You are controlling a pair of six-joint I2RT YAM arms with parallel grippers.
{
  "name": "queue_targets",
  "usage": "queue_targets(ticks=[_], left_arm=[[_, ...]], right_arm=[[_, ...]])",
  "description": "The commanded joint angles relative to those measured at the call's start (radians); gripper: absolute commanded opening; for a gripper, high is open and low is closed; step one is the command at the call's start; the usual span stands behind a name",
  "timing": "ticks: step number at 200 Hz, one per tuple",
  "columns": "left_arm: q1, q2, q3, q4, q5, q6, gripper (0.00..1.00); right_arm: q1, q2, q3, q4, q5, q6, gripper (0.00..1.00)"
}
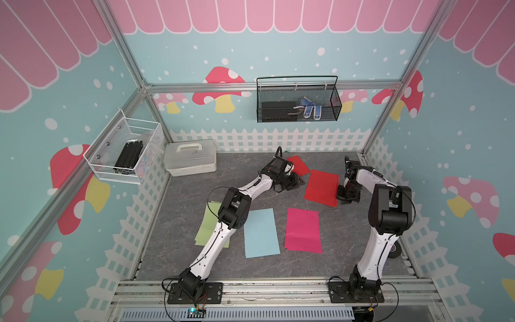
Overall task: Sort the scattered colored papers by color
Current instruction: Place the colored paper.
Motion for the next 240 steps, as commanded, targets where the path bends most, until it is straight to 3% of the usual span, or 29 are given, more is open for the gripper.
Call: queue_targets(ticks=[1,66,181,240], left_arm=[[-0.015,0.028,0.037,-0.012,0.002,-0.016,0.43],[-0.040,0.061,0.081,-0.013,0.012,-0.036,0.44],[-0.086,0.076,0.104,-0.002,0.025,-0.056,0.43],[-0.036,-0.082,-0.030,-0.003,-0.104,-0.001,0.48]], right_arm=[[0.000,-0.002,-0.008,0.020,-0.034,0.010,0.00],[-0.001,0.027,-0.004,0.033,-0.101,0.005,0.00],[-0.001,0.034,-0.002,0.035,-0.115,0.001,0.00],[-0.001,-0.001,-0.012,0.039,-0.085,0.013,0.00]])
